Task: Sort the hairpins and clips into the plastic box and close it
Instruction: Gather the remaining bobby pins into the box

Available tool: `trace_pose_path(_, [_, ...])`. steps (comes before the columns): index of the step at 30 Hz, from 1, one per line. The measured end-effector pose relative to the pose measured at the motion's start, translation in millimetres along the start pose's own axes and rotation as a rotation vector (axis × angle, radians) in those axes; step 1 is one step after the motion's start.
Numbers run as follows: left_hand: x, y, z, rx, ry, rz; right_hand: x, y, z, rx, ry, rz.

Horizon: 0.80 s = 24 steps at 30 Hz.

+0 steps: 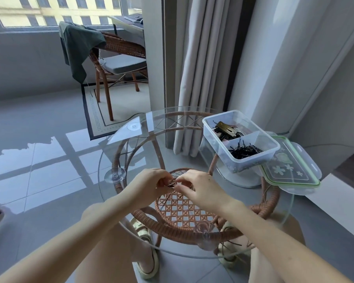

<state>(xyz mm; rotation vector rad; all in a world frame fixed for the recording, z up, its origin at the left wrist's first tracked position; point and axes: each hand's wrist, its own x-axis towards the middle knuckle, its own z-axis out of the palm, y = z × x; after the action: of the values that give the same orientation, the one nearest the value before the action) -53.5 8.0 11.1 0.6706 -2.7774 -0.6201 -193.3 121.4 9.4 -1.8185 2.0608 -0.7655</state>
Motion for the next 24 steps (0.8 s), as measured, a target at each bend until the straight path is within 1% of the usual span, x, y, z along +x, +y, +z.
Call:
trace_pose_path(2, [-5, 0, -1, -0.012, 0.014, -0.027, -8, 7, -11, -0.036, -0.154, 0.009])
trace_pose_path(4, [-13, -3, -1, 0.053, -0.029, -0.048, -14, 13, -20, -0.118, -0.265, 0.019])
trace_pose_path(5, [-17, -4, 0, 0.106, -0.053, -0.056, -15, 15, -22, -0.155, -0.272, 0.023])
trace_pose_path(7, [-21, -4, 3, 0.181, -0.078, -0.079, -13, 17, -21, -0.196, -0.228, 0.032])
trace_pose_path(9, [-21, -2, 3, 0.190, -0.083, -0.100, -7, 15, -17, -0.179, -0.164, 0.033])
trace_pose_path(11, [-17, 1, 0, 0.197, -0.104, -0.083, -1, 13, -11, -0.153, -0.127, 0.030])
trace_pose_path(15, [-7, 4, -8, 0.245, -0.152, -0.064, 10, 6, -3, -0.173, -0.153, -0.009])
trace_pose_path(17, [-3, 4, -9, 0.274, -0.188, -0.065, 13, 1, -2, -0.264, -0.189, -0.027])
trace_pose_path(21, [6, 5, -12, 0.356, -0.292, -0.055, 16, -9, 2, -0.601, -0.240, -0.120])
trace_pose_path(24, [12, 5, -12, 0.436, -0.359, -0.039, 14, -8, 0, -0.671, -0.292, -0.145])
